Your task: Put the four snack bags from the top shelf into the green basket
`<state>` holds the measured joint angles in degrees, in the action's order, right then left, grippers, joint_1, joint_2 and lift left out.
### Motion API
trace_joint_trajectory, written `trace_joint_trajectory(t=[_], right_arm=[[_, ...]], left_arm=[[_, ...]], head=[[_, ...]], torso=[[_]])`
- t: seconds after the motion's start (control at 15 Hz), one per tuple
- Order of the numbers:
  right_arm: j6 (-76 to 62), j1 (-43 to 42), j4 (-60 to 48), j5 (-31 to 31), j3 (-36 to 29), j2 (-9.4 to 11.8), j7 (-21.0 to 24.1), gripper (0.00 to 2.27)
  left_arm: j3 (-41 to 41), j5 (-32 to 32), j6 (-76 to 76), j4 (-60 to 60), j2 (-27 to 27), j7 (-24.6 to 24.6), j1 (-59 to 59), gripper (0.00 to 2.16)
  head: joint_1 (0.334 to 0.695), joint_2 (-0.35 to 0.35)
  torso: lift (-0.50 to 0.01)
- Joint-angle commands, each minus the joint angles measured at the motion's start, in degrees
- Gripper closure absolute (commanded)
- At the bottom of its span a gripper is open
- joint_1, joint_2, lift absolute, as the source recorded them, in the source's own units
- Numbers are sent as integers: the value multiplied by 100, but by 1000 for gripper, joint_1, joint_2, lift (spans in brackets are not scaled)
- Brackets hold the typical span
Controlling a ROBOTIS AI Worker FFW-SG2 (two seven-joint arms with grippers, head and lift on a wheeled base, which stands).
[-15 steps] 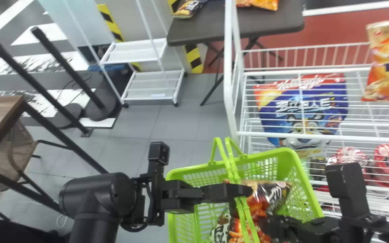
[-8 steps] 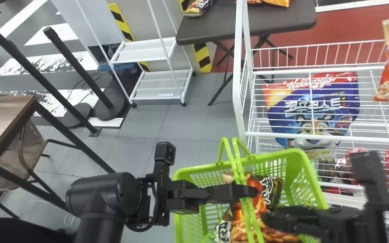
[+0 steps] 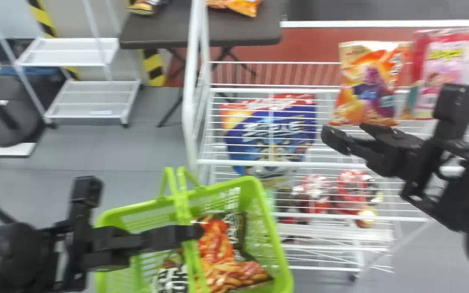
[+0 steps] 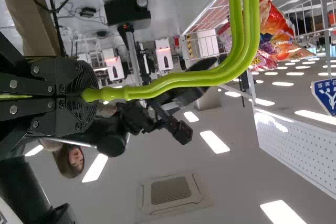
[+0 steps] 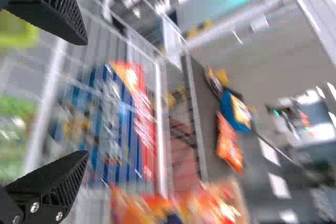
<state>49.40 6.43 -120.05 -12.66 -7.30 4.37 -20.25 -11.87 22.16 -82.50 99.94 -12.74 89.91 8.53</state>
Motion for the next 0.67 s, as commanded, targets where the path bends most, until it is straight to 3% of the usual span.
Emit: trace_joint_trajectory(t=[0.0, 0.4, 0.6], right_arm=[[-462, -617, 852, 467, -61, 3, 118, 63], [-1956, -1944, 3233, 1468, 0, -6, 883, 63], [-1938, -2595, 4323, 1644, 79, -6, 927, 113]], left_arm=[[0, 34, -8, -1, 0, 66, 9, 2148], [-88, 34, 10, -10, -9, 66, 44, 2148], [-35, 34, 10, -1, -9, 66, 26, 2148]], head=[[695, -81], [695, -177], [695, -187]], torso=[[0], [0], [0]])
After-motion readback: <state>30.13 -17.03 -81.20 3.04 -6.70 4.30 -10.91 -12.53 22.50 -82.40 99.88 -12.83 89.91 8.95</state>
